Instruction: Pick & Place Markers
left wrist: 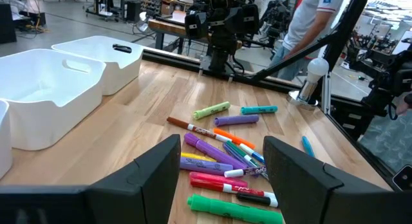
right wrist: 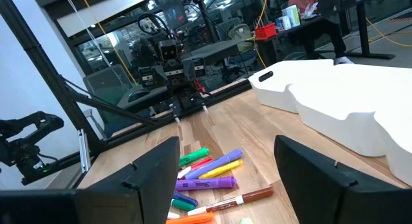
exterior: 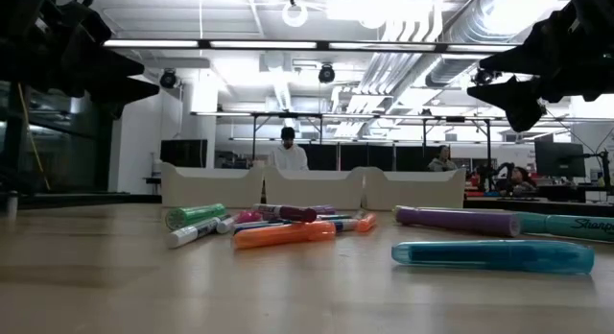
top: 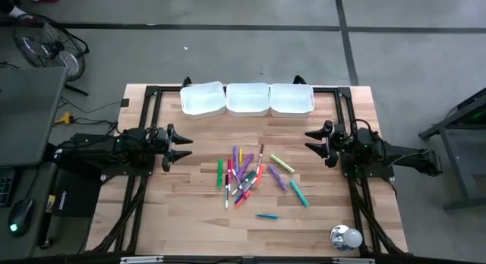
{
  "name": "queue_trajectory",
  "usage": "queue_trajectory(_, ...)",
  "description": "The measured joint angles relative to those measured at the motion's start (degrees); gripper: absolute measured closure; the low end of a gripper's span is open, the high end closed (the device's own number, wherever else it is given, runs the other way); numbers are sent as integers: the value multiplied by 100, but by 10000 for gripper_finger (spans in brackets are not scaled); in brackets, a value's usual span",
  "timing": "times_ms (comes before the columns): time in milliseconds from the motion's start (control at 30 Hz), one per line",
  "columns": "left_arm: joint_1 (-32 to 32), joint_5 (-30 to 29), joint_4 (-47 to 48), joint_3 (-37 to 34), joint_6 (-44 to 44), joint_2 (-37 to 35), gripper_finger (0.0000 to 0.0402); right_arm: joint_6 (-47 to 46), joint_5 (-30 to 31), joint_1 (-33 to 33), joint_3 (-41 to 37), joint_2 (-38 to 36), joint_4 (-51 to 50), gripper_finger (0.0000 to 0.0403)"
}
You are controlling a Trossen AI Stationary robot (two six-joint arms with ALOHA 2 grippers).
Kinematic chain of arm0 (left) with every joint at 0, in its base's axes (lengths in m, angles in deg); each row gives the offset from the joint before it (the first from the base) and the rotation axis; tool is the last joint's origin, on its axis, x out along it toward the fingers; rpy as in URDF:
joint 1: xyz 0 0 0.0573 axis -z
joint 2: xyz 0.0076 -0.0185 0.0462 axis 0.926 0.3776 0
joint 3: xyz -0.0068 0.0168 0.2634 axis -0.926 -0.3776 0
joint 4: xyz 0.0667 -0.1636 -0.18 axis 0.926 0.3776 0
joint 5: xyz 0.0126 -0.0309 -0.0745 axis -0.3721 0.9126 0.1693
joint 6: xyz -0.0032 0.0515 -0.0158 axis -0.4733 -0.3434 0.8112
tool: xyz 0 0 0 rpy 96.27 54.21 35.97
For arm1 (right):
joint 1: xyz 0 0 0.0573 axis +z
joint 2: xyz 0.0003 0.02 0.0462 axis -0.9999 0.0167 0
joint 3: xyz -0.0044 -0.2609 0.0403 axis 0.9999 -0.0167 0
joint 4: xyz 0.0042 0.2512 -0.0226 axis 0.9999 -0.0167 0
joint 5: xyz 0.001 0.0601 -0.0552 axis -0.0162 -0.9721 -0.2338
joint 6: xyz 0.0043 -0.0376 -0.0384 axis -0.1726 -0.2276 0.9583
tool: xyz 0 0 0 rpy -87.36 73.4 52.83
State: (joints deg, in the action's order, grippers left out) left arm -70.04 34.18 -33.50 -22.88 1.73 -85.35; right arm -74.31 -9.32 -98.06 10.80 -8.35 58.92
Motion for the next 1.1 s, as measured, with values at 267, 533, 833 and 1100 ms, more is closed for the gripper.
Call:
queue_trajectory(267,-1,0,-2,-1,-2,-1,182,-1,8,1,-1,-1,26,160)
queue_trajectory(533,-1,0,-1,1,0,0,182,-1,-8,1,13,44,26,160)
queue_trajectory(833,0,0,-1,0,0,1,182,-1,-18,2,1115,1036,-1205,160)
queue_trajectory(1100,-1,0,-1,2,0,0,182,137,124,2,2312,2832,-2039,160)
